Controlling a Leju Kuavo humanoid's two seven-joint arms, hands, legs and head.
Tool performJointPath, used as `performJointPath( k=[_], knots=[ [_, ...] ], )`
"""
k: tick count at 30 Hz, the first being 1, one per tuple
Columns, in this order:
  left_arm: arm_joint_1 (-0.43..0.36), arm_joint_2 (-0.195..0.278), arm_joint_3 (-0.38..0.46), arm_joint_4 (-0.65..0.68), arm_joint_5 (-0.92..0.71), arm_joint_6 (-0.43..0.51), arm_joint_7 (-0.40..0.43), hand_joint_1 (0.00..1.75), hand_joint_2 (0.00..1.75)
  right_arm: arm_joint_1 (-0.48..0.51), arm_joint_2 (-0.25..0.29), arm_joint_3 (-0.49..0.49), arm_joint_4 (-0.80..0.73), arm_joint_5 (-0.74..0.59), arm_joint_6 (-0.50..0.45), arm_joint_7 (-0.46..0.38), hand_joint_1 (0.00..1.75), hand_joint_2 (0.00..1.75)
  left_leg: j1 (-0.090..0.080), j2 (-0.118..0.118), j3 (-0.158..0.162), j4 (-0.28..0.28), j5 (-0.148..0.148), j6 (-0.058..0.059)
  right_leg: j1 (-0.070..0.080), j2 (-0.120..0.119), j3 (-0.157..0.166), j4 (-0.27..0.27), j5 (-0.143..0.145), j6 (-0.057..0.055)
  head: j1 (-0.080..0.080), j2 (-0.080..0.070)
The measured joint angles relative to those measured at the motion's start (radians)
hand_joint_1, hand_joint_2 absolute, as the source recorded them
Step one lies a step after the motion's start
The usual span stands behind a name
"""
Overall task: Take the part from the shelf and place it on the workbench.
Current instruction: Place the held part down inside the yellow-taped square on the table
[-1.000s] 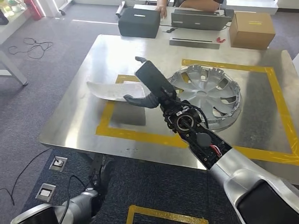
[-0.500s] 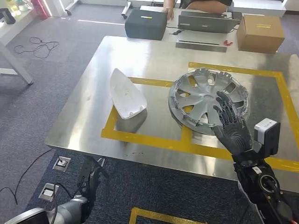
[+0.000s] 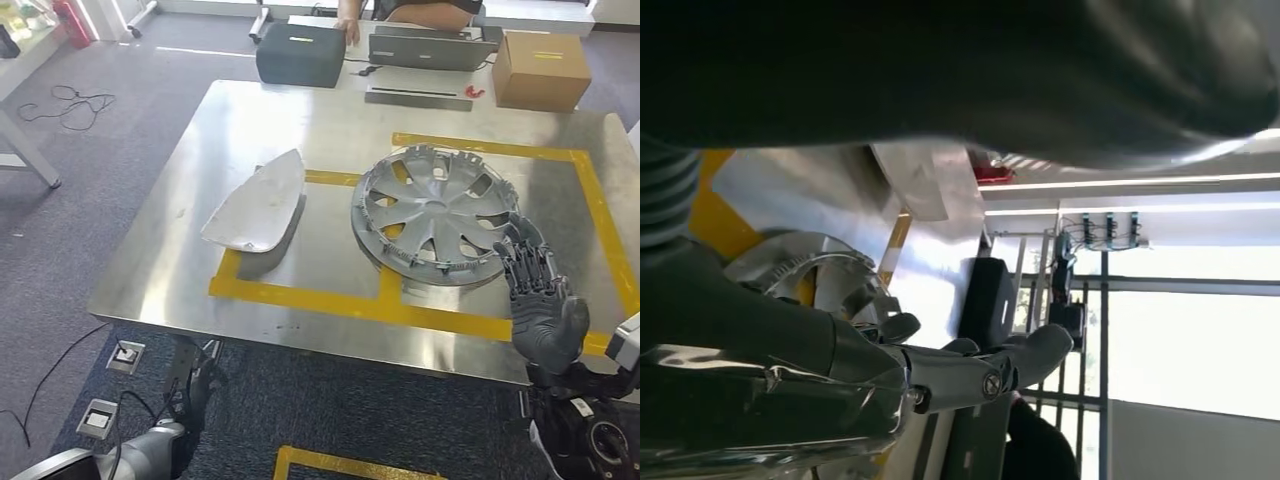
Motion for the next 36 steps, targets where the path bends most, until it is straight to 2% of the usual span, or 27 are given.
performJointPath(
  k=[2,3,5,6,7,8,10,11,12,13,15,16,17,20,22,23,25,26,27,28,29,31,32,33,36],
  knots=[
    [0.001,0.0,0.0,0.0,0.0,0.0,0.0,0.0,0.0,0.006,-0.003,-0.007,-0.01,0.0,0.0,0.0,0.0,0.0,-0.004,-0.001,0.001,0.0,-0.001,0.004,-0.002,-0.001,0.002,-0.002,-0.003,-0.004,0.004,0.0],
    [0.001,0.0,0.0,0.0,0.0,0.0,0.0,0.0,0.0,0.009,-0.004,-0.01,-0.015,0.001,0.0,0.0,0.0,0.0,-0.007,-0.002,0.001,0.002,-0.002,0.008,-0.005,-0.001,0.004,-0.006,0.001,0.001,0.004,0.0],
    [0.001,0.0,0.0,0.0,0.0,0.0,0.0,0.0,0.0,0.011,-0.006,-0.016,-0.024,0.004,0.0,0.0,0.0,0.0,-0.008,-0.001,0.002,-0.001,0.001,0.023,-0.009,-0.002,0.007,-0.01,0.003,0.022,0.005,0.0],
    [0.001,-0.001,0.0,0.0,0.0,0.0,0.0,0.0,0.0,0.012,-0.007,-0.019,-0.027,0.006,0.0,0.001,0.0,0.0,-0.005,0.0,0.005,-0.005,0.004,0.028,-0.01,-0.002,0.003,0.0,-0.005,0.029,0.005,0.0],
    [0.001,-0.001,0.0,0.0,0.0,-0.001,0.0,0.0,0.0,0.012,-0.008,-0.023,-0.03,0.006,-0.001,0.002,0.0,0.0,-0.002,0.001,0.008,-0.01,0.006,0.033,-0.01,-0.003,-0.009,0.028,-0.026,0.033,0.007,0.0],
    [0.001,-0.002,0.0,0.0,0.0,-0.001,0.0,0.0,0.0,0.013,-0.009,-0.026,-0.032,0.006,-0.002,0.003,0.0,0.0,0.0,0.002,0.01,-0.013,0.007,0.036,-0.011,-0.004,-0.031,0.079,-0.056,0.036,0.01,0.0],
    [0.002,-0.003,0.0,0.0,0.001,-0.001,0.0,0.0,0.0,0.015,-0.009,-0.029,-0.032,0.006,-0.003,0.005,0.0,0.0,-0.001,0.003,0.011,-0.014,0.007,0.038,-0.013,-0.005,-0.093,0.224,-0.121,0.041,0.014,0.0],
    [0.003,-0.004,0.0,0.0,0.0,-0.001,0.001,0.0,0.0,0.016,-0.009,-0.031,-0.032,0.006,-0.004,0.007,0.0,0.0,-0.001,0.003,0.011,-0.014,0.007,0.039,-0.014,-0.005,-0.118,0.278,-0.136,0.043,0.015,0.0],
    [0.003,-0.005,0.0,0.0,0.0,-0.001,0.001,0.0,0.0,0.016,-0.009,-0.034,-0.032,0.006,-0.005,0.007,0.0,0.0,-0.001,0.003,0.012,-0.013,0.006,0.038,-0.015,-0.006,-0.128,0.296,-0.132,0.044,0.015,0.0],
    [0.003,-0.006,0.0,0.0,-0.001,-0.001,0.002,0.0,0.0,0.015,-0.009,-0.037,-0.032,0.006,-0.005,0.008,0.0,0.0,-0.001,0.002,0.013,-0.013,0.006,0.038,-0.017,-0.006,-0.117,0.271,-0.107,0.044,0.015,0.0],
    [0.002,-0.009,0.0,0.0,-0.003,-0.001,0.002,0.0,0.0,0.012,-0.009,-0.044,-0.032,0.008,-0.006,0.008,0.0,0.0,0.0,-0.001,0.017,-0.011,0.002,0.033,-0.02,-0.007,-0.054,0.133,-0.035,0.042,0.016,0.0],
    [0.002,-0.01,0.0,0.0,-0.003,-0.001,0.002,0.0,0.0,0.01,-0.009,-0.047,-0.032,0.009,-0.006,0.008,0.0,0.0,-0.002,-0.002,0.016,-0.009,0.0,0.029,-0.019,-0.006,-0.022,0.067,-0.011,0.041,0.016,0.0],
    [0.001,-0.01,0.0,0.0,-0.004,-0.001,0.003,0.0,0.0,0.009,-0.009,-0.049,-0.032,0.01,-0.006,0.009,0.0,0.0,-0.004,-0.003,0.014,-0.006,0.001,0.023,-0.018,-0.005,-0.001,0.024,0.0,0.038,0.016,0.0],
    [0.0,-0.011,0.0,0.0,-0.005,-0.001,0.004,0.0,0.0,0.008,-0.009,-0.051,-0.033,0.013,-0.007,0.013,0.0,0.0,-0.007,-0.003,0.006,-0.003,0.004,0.008,-0.017,-0.002,0.007,0.002,0.0,0.028,0.013,0.0],
    [-0.001,-0.012,0.0,0.0,-0.006,-0.001,0.005,0.0,0.0,0.006,-0.009,-0.051,-0.037,0.016,-0.01,0.022,0.0,0.0,-0.005,-0.002,-0.005,0.025,-0.02,-0.002,-0.02,-0.003,0.008,-0.004,0.007,0.017,0.01,0.0],
    [-0.002,-0.013,0.0,0.0,-0.007,-0.001,0.005,0.0,0.0,0.005,-0.009,-0.051,-0.04,0.018,-0.014,0.028,0.0,0.0,-0.003,-0.002,-0.024,0.071,-0.05,-0.008,-0.022,-0.005,0.008,-0.007,0.01,0.011,0.008,0.0],
    [-0.002,-0.014,0.0,0.0,-0.008,-0.001,0.005,0.0,0.0,0.004,-0.008,-0.05,-0.045,0.022,-0.024,0.04,0.0,0.0,-0.001,-0.001,-0.084,0.208,-0.122,-0.016,-0.021,-0.007,0.001,-0.008,0.016,0.003,0.003,0.0],
    [-0.001,-0.014,0.0,0.0,-0.009,-0.001,0.005,0.0,0.0,0.005,-0.008,-0.049,-0.047,0.023,-0.028,0.044,0.0,0.0,0.0,-0.001,-0.111,0.268,-0.146,-0.017,-0.02,-0.007,-0.003,-0.008,0.018,0.001,0.001,0.0],
    [0.0,-0.015,0.0,0.0,-0.009,-0.001,0.005,0.0,0.0,0.006,-0.008,-0.048,-0.048,0.024,-0.029,0.046,0.0,0.0,0.0,-0.001,-0.121,0.295,-0.15,-0.018,-0.019,-0.007,-0.006,-0.007,0.02,0.0,0.0,0.0],
    [0.001,-0.015,0.0,0.0,-0.01,-0.001,0.005,0.0,0.0,0.007,-0.008,-0.047,-0.05,0.024,-0.031,0.048,0.0,0.0,0.0,-0.001,-0.11,0.28,-0.135,-0.016,-0.019,-0.007,-0.009,-0.007,0.023,0.0,-0.002,0.0],
    [0.0,-0.015,0.0,0.0,-0.01,-0.001,0.005,0.0,0.0,0.007,-0.008,-0.047,-0.052,0.024,-0.032,0.049,0.0,0.0,0.0,-0.001,-0.079,0.227,-0.105,-0.014,-0.018,-0.007,-0.01,-0.007,0.025,0.001,-0.003,0.0],
    [-0.003,-0.015,0.0,0.0,-0.01,-0.001,0.005,0.0,0.0,0.007,-0.008,-0.047,-0.058,0.024,-0.034,0.05,0.0,0.0,-0.002,-0.001,0.004,0.075,-0.045,-0.005,-0.016,-0.006,-0.013,-0.005,0.03,0.005,-0.006,0.0],
    [-0.005,-0.015,0.0,0.0,-0.01,-0.001,0.005,0.0,0.0,0.006,-0.008,-0.047,-0.06,0.024,-0.035,0.05,0.0,0.0,-0.004,-0.001,0.031,0.022,-0.028,0.0,-0.014,-0.006,-0.015,-0.005,0.032,0.009,-0.006,0.0],
    [-0.007,-0.015,0.0,0.0,-0.01,-0.001,0.005,0.0,0.0,0.006,-0.008,-0.046,-0.062,0.023,-0.038,0.051,0.0,0.0,-0.007,-0.001,0.044,-0.006,-0.022,0.005,-0.013,-0.006,-0.017,-0.004,0.035,0.014,-0.006,0.0],
    [-0.008,-0.016,0.0,0.0,-0.012,-0.001,0.006,0.0,0.0,0.007,-0.008,-0.046,-0.067,0.023,-0.045,0.053,0.0,0.0,-0.007,0.001,0.039,-0.016,-0.01,0.019,-0.014,-0.005,-0.023,-0.001,0.038,0.03,-0.003,0.0]
  ],
)
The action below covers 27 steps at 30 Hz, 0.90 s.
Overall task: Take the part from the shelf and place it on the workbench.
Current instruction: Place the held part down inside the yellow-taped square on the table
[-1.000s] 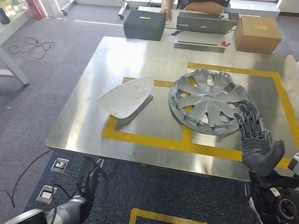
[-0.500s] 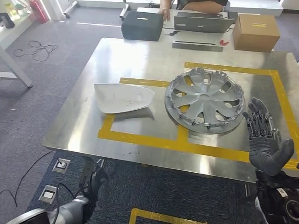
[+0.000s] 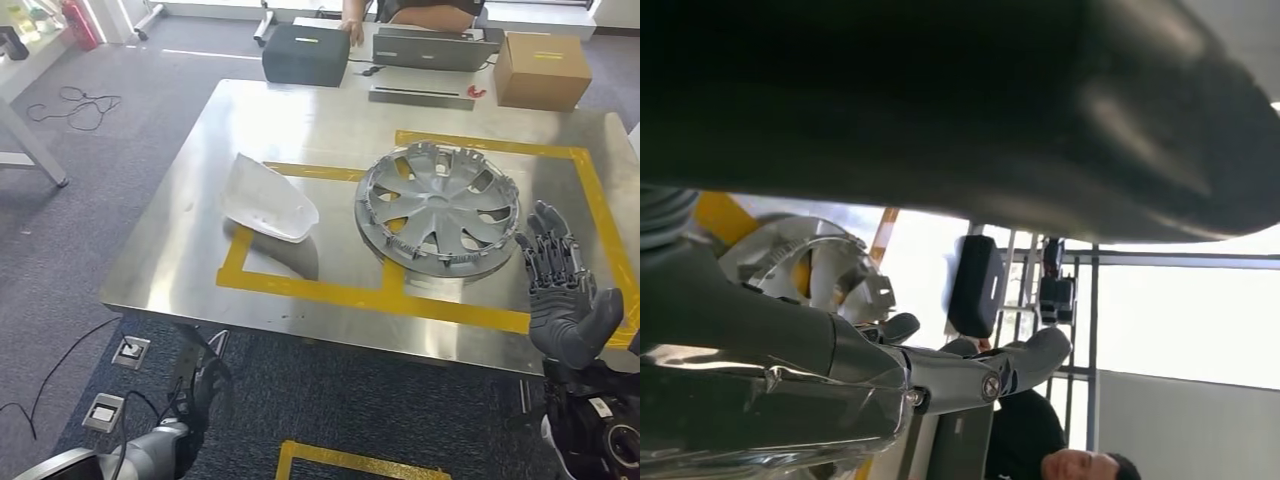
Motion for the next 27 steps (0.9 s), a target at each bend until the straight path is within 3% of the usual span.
performJointPath(
  k=[2,4,5,6,7,8,9,11,13,15,16,18,20,21,22,23,24,25,27],
  knots=[
    [-0.002,-0.001,0.0,0.0,-0.001,0.0,0.001,0.0,0.0,0.0,0.0,0.0,-0.004,0.0,-0.002,0.001,0.0,0.0,0.005,0.004,-0.008,-0.007,0.014,0.013,-0.001,-0.001,-0.021,0.053,-0.053,0.009,0.005,0.0],
    [-0.003,-0.002,0.0,0.0,-0.001,0.0,0.002,0.0,0.0,0.001,0.0,0.0,-0.005,0.0,-0.005,0.002,0.0,0.0,0.005,0.006,-0.023,-0.008,0.025,0.019,-0.003,-0.002,-0.063,0.183,-0.149,0.016,0.012,0.0],
    [-0.002,-0.002,0.0,0.0,-0.001,0.0,0.003,0.0,0.0,0.002,0.0,0.0,-0.005,0.0,-0.006,0.002,0.0,0.0,0.005,0.006,-0.031,-0.007,0.031,0.02,-0.003,-0.002,-0.079,0.247,-0.184,0.018,0.015,0.0],
    [-0.001,-0.002,0.0,0.0,-0.001,0.0,0.005,0.0,0.0,0.002,0.0,0.0,-0.005,0.0,-0.007,0.003,0.0,0.0,0.005,0.006,-0.039,-0.006,0.036,0.02,-0.003,-0.002,-0.083,0.287,-0.2,0.02,0.015,0.0],
    [0.0,-0.002,0.0,0.0,-0.001,0.0,0.007,0.0,0.0,0.002,0.0,0.0,-0.005,0.0,-0.007,0.003,0.0,0.0,0.005,0.006,-0.047,-0.005,0.041,0.019,-0.003,-0.002,-0.067,0.289,-0.195,0.021,0.016,0.0],
    [0.001,-0.002,0.0,0.0,-0.001,0.0,0.008,0.0,0.0,0.002,0.0,0.0,-0.005,0.0,-0.008,0.003,0.0,0.0,0.005,0.006,-0.053,-0.004,0.046,0.016,-0.003,-0.002,-0.033,0.249,-0.173,0.021,0.016,0.0],
    [0.002,-0.003,0.0,0.0,-0.001,0.0,0.009,0.0,0.0,0.001,0.0,0.0,-0.005,0.0,-0.008,0.003,0.0,0.0,0.005,0.006,-0.058,-0.002,0.05,0.014,-0.003,-0.003,0.017,0.176,-0.142,0.019,0.016,0.0],
    [0.002,-0.004,0.0,0.0,-0.001,0.001,0.011,0.0,0.0,-0.002,0.0,0.001,-0.007,0.0,-0.008,0.003,0.0,0.0,0.004,0.006,-0.067,0.002,0.059,0.005,-0.001,-0.001,0.11,0.028,-0.107,0.012,0.017,0.0],
    [0.001,-0.004,0.0,0.0,-0.001,0.002,0.011,0.0,0.0,-0.004,0.0,0.001,-0.01,0.0,-0.008,0.003,0.0,0.0,0.002,0.006,-0.074,0.002,0.071,-0.006,0.004,0.001,0.14,-0.028,-0.104,0.003,0.017,0.0],
    [0.002,-0.004,0.0,0.0,-0.001,0.002,0.011,0.0,0.0,-0.004,0.0,0.001,-0.012,0.0,-0.007,0.003,0.0,0.0,0.002,0.005,-0.08,0.003,0.08,-0.018,0.003,0.0,0.131,-0.029,-0.091,-0.008,0.018,0.0],
    [0.003,-0.004,0.0,0.0,-0.001,0.003,0.011,0.0,0.0,-0.005,0.0,0.002,-0.012,0.0,-0.007,0.004,0.0,0.0,0.002,0.004,-0.087,0.013,0.068,-0.023,0.0,-0.002,0.125,-0.031,-0.083,-0.015,0.018,0.0],
    [0.003,-0.004,0.0,0.0,-0.002,0.004,0.011,0.0,0.0,-0.007,0.0,0.003,-0.012,0.0,-0.007,0.004,0.0,0.0,0.005,0.002,-0.121,0.093,-0.007,-0.032,-0.005,-0.007,0.104,-0.034,-0.064,-0.03,0.012,0.0],
    [0.004,-0.004,0.0,0.0,-0.001,0.005,0.011,0.0,0.0,-0.008,0.0,0.004,-0.012,0.0,-0.007,0.005,0.0,0.0,0.008,0.002,-0.167,0.233,-0.099,-0.038,-0.002,-0.008,0.079,-0.03,-0.049,-0.037,0.003,0.0],
    [0.005,-0.004,0.0,0.0,-0.001,0.005,0.011,0.0,0.0,-0.008,0.0,0.004,-0.012,0.0,-0.007,0.005,0.0,0.0,0.009,0.002,-0.18,0.29,-0.118,-0.04,-0.001,-0.008,0.066,-0.028,-0.041,-0.038,0.001,0.0],
    [0.006,-0.004,0.0,0.0,-0.001,0.006,0.011,0.0,0.0,-0.008,0.0,0.004,-0.012,0.0,-0.008,0.005,0.0,0.0,0.009,0.002,-0.178,0.317,-0.112,-0.04,0.0,-0.008,0.053,-0.025,-0.034,-0.037,0.0,0.0],
    [0.007,-0.004,0.0,0.0,-0.001,0.007,0.011,0.0,0.0,-0.008,0.0,0.005,-0.012,0.0,-0.008,0.005,0.0,0.0,0.009,0.002,-0.158,0.307,-0.088,-0.039,0.001,-0.008,0.041,-0.022,-0.027,-0.036,-0.002,0.0],
    [0.007,-0.004,0.0,0.0,-0.001,0.007,0.011,0.0,0.0,-0.008,0.0,0.005,-0.012,0.0,-0.008,0.005,0.0,0.0,0.009,0.002,-0.121,0.262,-0.057,-0.035,0.001,-0.008,0.031,-0.02,-0.021,-0.035,-0.004,0.0],
    [0.006,-0.004,0.0,0.0,-0.001,0.008,0.011,0.0,0.0,-0.008,0.0,0.006,-0.012,0.0,-0.008,0.005,0.0,0.0,0.008,0.001,-0.072,0.194,-0.033,-0.03,0.001,-0.008,0.023,-0.017,-0.016,-0.032,-0.006,0.0],
    [0.002,-0.004,0.0,0.0,-0.001,0.008,0.011,0.0,0.0,-0.01,0.0,0.005,-0.012,0.0,-0.008,0.005,0.0,0.0,0.003,0.001,0.017,0.052,-0.023,-0.02,0.005,-0.008,0.012,-0.012,-0.005,-0.024,-0.008,0.0]
  ],
)
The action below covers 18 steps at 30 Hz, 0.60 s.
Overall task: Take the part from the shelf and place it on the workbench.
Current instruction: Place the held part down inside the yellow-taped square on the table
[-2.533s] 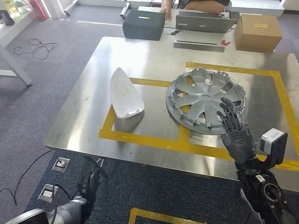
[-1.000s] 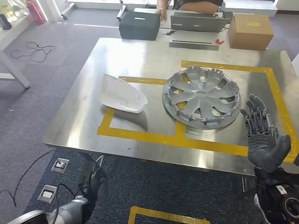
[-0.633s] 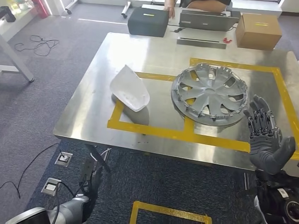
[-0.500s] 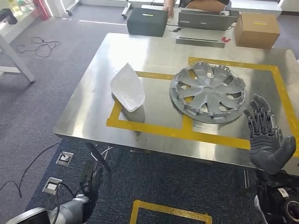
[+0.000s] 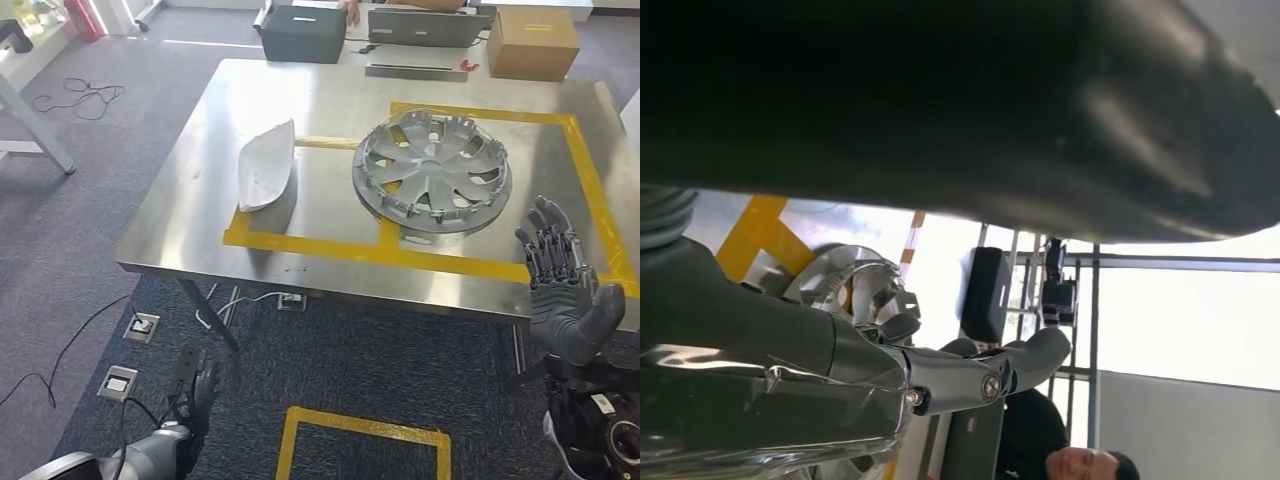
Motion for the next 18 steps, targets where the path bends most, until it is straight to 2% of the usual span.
performJointPath(
  k=[1,2,3,4,5,6,8,9,10,11,12,14,15,16,17,18],
  knots=[
    [-0.002,0.0,0.0,0.0,0.0,0.0,0.0,0.0,0.0,-0.001,0.0,0.0,0.0,0.0,0.0,0.0,0.0,0.0,-0.003,0.0,0.023,-0.042,-0.004,0.004,0.0,-0.001,-0.004,0.0,0.007,0.006,0.001,0.0],
    [-0.003,0.0,0.0,0.0,0.0,0.0,0.0,0.0,0.0,-0.002,0.0,0.0,0.0,0.0,-0.001,0.0,0.0,0.0,-0.006,-0.001,0.03,-0.064,-0.005,0.008,0.001,-0.001,-0.008,0.0,0.015,0.012,0.002,0.0],
    [-0.002,0.0,0.0,0.0,0.0,0.0,0.0,0.0,0.0,-0.001,0.0,0.0,0.0,0.0,-0.002,0.0,0.0,0.0,-0.004,0.001,0.027,-0.07,-0.001,0.014,0.0,-0.001,-0.013,0.0,0.019,0.018,0.003,0.0],
    [-0.002,-0.001,0.0,0.0,0.0,0.0,0.0,0.0,0.0,-0.001,0.0,0.0,0.0,0.0,-0.002,-0.001,0.0,0.0,-0.003,0.002,0.021,-0.073,0.007,0.021,-0.001,0.0,-0.02,0.006,0.01,0.024,0.005,0.0],
    [-0.001,-0.001,0.0,0.0,0.001,0.0,0.0,0.0,0.0,0.0,0.0,0.0,0.001,-0.001,-0.002,-0.002,0.0,0.0,0.0,0.005,0.015,-0.076,0.015,0.029,-0.001,0.0,-0.031,0.028,-0.015,0.029,0.007,0.0],
    [-0.001,-0.002,0.0,0.0,0.002,0.0,0.0,0.0,0.0,0.001,0.0,-0.001,0.002,-0.002,-0.002,-0.003,0.0,0.0,0.002,0.007,0.007,-0.078,0.023,0.036,-0.002,0.001,-0.047,0.074,-0.058,0.033,0.012,0.0],
    [0.0,-0.002,0.0,0.0,0.003,0.0,0.0,0.0,0.0,0.002,0.0,-0.001,0.006,-0.005,-0.001,-0.006,0.0,0.0,0.001,0.008,-0.012,-0.076,0.038,0.044,-0.005,0.001,-0.084,0.214,-0.152,0.039,0.018,0.0],
    [0.0,-0.002,0.0,0.0,0.004,0.0,0.0,0.0,0.0,0.002,0.0,-0.001,0.008,-0.006,-0.001,-0.007,0.0,0.0,0.0,0.008,-0.023,-0.074,0.045,0.044,-0.005,0.001,-0.095,0.276,-0.178,0.041,0.02,0.0],
    [0.0,-0.002,0.0,0.0,0.004,0.0,0.0,0.0,0.0,0.002,0.0,-0.001,0.01,-0.007,0.0,-0.007,0.0,0.0,0.0,0.008,-0.033,-0.071,0.052,0.043,-0.006,0.001,-0.093,0.307,-0.178,0.043,0.021,0.0],
    [0.001,-0.002,0.0,0.0,0.004,0.0,0.0,0.0,0.0,0.002,0.0,-0.001,0.012,-0.007,0.0,-0.008,0.0,0.0,0.0,0.008,-0.043,-0.068,0.057,0.042,-0.007,0.001,-0.073,0.298,-0.158,0.043,0.022,0.0],
    [0.001,-0.002,0.0,0.0,0.004,0.0,0.0,0.0,0.0,0.002,0.0,-0.001,0.013,-0.007,0.0,-0.008,0.0,0.0,0.0,0.008,-0.053,-0.065,0.063,0.039,-0.007,0.001,-0.035,0.251,-0.126,0.042,0.022,0.0],
    [0.001,-0.002,0.0,0.0,0.004,0.0,0.0,0.0,0.0,0.0,0.0,-0.001,0.014,-0.007,0.001,-0.008,0.0,0.0,-0.001,0.008,-0.068,-0.058,0.072,0.032,-0.006,0.002,0.058,0.102,-0.084,0.036,0.024,0.0],
    [0.001,-0.002,0.0,0.0,0.004,0.0,0.0,0.0,0.0,0.0,0.0,-0.001,0.014,-0.007,0.002,-0.009,0.0,0.0,-0.002,0.008,-0.074,-0.055,0.078,0.027,-0.004,0.003,0.093,0.041,-0.08,0.032,0.023,0.0],
    [0.001,-0.002,0.0,0.0,0.004,0.0,0.0,0.0,0.0,-0.001,0.0,-0.001,0.014,-0.007,0.002,-0.01,0.0,0.0,-0.002,0.008,-0.08,-0.055,0.087,0.02,-0.001,0.004,0.111,0.005,-0.082,0.028,0.023,0.0],
    [0.0,-0.002,0.0,0.0,0.005,0.0,0.0,0.0,0.0,-0.001,0.0,-0.001,0.015,-0.007,0.002,-0.01,0.0,0.0,-0.002,0.008,-0.084,-0.056,0.097,0.013,0.002,0.006,0.116,-0.01,-0.081,0.024,0.022,0.0],
    [0.001,-0.001,0.0,0.0,0.005,0.0,0.0,0.0,0.0,-0.001,0.0,-0.001,0.016,-0.008,0.003,-0.01,0.0,0.0,-0.003,0.008,-0.089,-0.059,0.106,0.006,0.001,0.005,0.109,-0.016,-0.075,0.02,0.022,0.0]
  ],
)
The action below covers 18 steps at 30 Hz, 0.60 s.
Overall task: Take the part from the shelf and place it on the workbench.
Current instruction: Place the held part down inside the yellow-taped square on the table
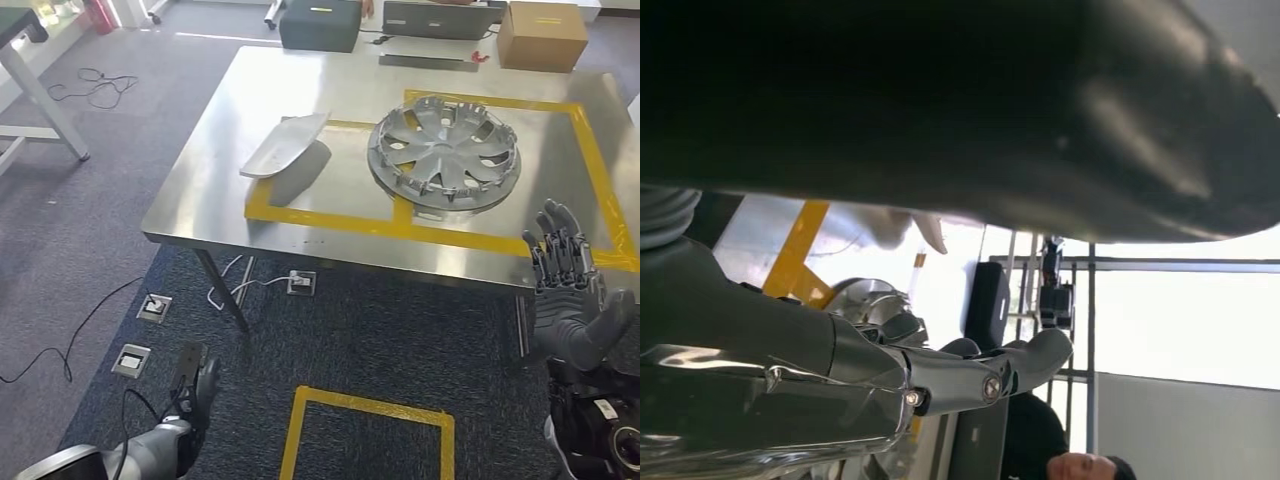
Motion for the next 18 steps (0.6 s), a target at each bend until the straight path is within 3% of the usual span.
performJointPath(
  k=[2,3,5,6,7,8,9,11,13,14,16,17,18],
  knots=[
    [0.001,0.002,0.0,0.0,0.002,0.0,0.0,0.0,0.0,-0.003,0.0,0.001,0.002,-0.007,0.004,0.001,0.0,0.0,-0.001,-0.002,-0.019,0.018,-0.023,-0.012,-0.004,-0.003,-0.014,-0.01,0.019,-0.014,-0.002,0.0],
    [0.001,0.002,0.0,0.0,0.004,0.0,-0.001,0.0,0.0,-0.005,0.0,0.002,0.003,-0.014,0.007,0.002,0.0,0.0,0.0,-0.003,-0.036,0.056,-0.06,-0.017,-0.007,-0.005,-0.025,-0.014,0.03,-0.022,-0.006,0.0],
    [0.002,0.003,0.0,0.0,0.006,-0.001,-0.002,0.0,0.0,-0.009,0.0,0.003,0.006,-0.028,0.015,0.004,0.0,0.0,0.004,-0.003,-0.084,0.193,-0.157,-0.025,-0.006,-0.007,-0.049,-0.01,0.047,-0.035,-0.013,0.0],
    [0.003,0.004,0.0,0.0,0.007,-0.001,-0.002,0.0,0.0,-0.01,0.0,0.003,0.008,-0.033,0.017,0.004,0.0,0.0,0.006,-0.004,-0.103,0.263,-0.188,-0.029,-0.005,-0.008,-0.064,-0.006,0.056,-0.037,-0.014,0.0],
    [0.005,0.004,0.0,0.0,0.008,-0.002,-0.002,0.0,0.0,-0.011,0.0,0.004,0.01,-0.036,0.019,0.004,0.0,0.0,0.008,-0.004,-0.111,0.31,-0.197,-0.031,-0.004,-0.009,-0.078,0.0,0.062,-0.038,-0.015,0.0],
    [0.006,0.004,0.0,0.0,0.009,-0.002,-0.002,0.0,0.0,-0.012,0.0,0.004,0.013,-0.038,0.02,0.004,0.0,0.0,0.009,-0.004,-0.1,0.321,-0.185,-0.032,-0.004,-0.009,-0.092,0.005,0.069,-0.038,-0.017,0.0],
    [0.006,0.005,0.0,0.0,0.009,-0.002,-0.002,0.0,0.0,-0.013,0.0,0.005,0.015,-0.041,0.02,0.003,0.0,0.0,0.01,-0.004,-0.072,0.293,-0.158,-0.032,-0.004,-0.01,-0.103,0.011,0.074,-0.036,-0.019,0.0],
    [0.005,0.006,0.0,0.0,0.011,-0.002,-0.003,0.0,0.0,-0.019,0.0,0.007,0.019,-0.044,0.02,0.001,0.0,0.0,0.009,-0.004,0.023,0.156,-0.113,-0.025,-0.003,-0.009,-0.122,0.02,0.084,-0.03,-0.024,0.0],
    [0.003,0.008,0.001,0.0,0.012,-0.002,-0.004,0.0,0.0,-0.026,0.0,0.008,0.021,-0.046,0.02,-0.001,0.0,0.0,0.004,-0.006,0.092,0.037,-0.104,-0.013,-0.001,-0.01,-0.135,0.025,0.098,-0.02,-0.024,0.0],
    [0.002,0.009,0.001,0.0,0.012,-0.002,-0.005,0.0,0.0,-0.028,0.0,0.009,0.022,-0.046,0.02,-0.002,0.0,0.0,0.001,-0.007,0.103,0.01,-0.104,-0.006,-0.001,-0.01,-0.14,0.023,0.107,-0.014,-0.024,0.0],
    [0.003,0.009,0.001,0.0,0.012,-0.002,-0.006,0.0,0.0,-0.029,0.0,0.01,0.026,-0.047,0.02,-0.002,0.0,0.0,0.001,-0.003,0.093,-0.002,-0.087,0.009,-0.004,-0.009,-0.147,0.02,0.118,-0.002,-0.021,0.0],
    [0.003,0.009,0.001,0.0,0.012,-0.002,-0.006,0.0,0.0,-0.029,0.0,0.01,0.029,-0.049,0.019,-0.003,0.0,0.0,0.003,-0.001,0.085,-0.007,-0.076,0.017,-0.004,-0.007,-0.156,0.031,0.099,0.003,-0.019,0.0],
    [0.004,0.009,0.001,0.0,0.013,-0.001,-0.006,0.0,0.0,-0.029,0.0,0.011,0.031,-0.051,0.019,-0.004,0.0,0.0,0.006,0.002,0.074,-0.011,-0.064,0.024,-0.005,-0.006,-0.167,0.063,0.06,0.007,-0.015,0.0]
  ],
)
